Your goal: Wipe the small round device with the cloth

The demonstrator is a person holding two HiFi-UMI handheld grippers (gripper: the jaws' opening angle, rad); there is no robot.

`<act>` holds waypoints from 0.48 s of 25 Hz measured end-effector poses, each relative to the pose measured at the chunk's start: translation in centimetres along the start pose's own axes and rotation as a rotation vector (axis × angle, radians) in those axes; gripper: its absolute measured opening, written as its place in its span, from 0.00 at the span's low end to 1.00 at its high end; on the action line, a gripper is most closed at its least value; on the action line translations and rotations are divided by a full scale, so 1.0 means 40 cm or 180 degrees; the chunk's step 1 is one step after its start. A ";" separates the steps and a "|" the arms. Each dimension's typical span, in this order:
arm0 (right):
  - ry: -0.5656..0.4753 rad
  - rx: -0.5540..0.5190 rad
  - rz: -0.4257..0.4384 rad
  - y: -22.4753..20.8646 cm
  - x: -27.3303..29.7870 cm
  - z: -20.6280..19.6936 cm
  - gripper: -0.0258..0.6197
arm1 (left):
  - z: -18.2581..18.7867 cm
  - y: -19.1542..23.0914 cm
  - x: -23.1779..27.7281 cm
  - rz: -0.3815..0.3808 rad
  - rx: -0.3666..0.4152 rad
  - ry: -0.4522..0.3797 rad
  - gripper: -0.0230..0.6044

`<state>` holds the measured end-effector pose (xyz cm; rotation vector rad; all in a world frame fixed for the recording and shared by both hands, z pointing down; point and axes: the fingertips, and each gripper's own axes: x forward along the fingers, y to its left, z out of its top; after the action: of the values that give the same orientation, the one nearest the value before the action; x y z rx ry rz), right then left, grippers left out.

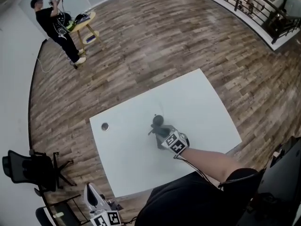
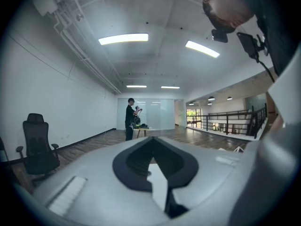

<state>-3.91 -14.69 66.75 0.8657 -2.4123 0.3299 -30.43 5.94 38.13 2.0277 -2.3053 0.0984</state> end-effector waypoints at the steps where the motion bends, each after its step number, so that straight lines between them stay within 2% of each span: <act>1: 0.0007 0.0082 -0.0001 -0.001 -0.010 -0.019 0.20 | 0.001 -0.003 0.000 -0.0017 0.0008 0.0003 0.05; 5: -0.0286 0.0148 0.0030 -0.013 -0.066 0.011 0.20 | 0.006 -0.006 0.010 -0.0034 0.0025 0.0009 0.05; 8: -0.0607 0.0242 -0.0087 -0.076 -0.102 0.088 0.20 | 0.012 -0.014 0.016 -0.0038 0.0012 -0.0014 0.05; 12: -0.0849 0.0355 -0.0212 -0.165 -0.108 0.172 0.20 | -0.004 -0.020 0.001 0.0022 -0.0058 -0.0044 0.05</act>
<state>0.27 -20.27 58.94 1.0980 -2.6209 0.3452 -29.63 5.83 38.31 2.0184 -2.3125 0.0638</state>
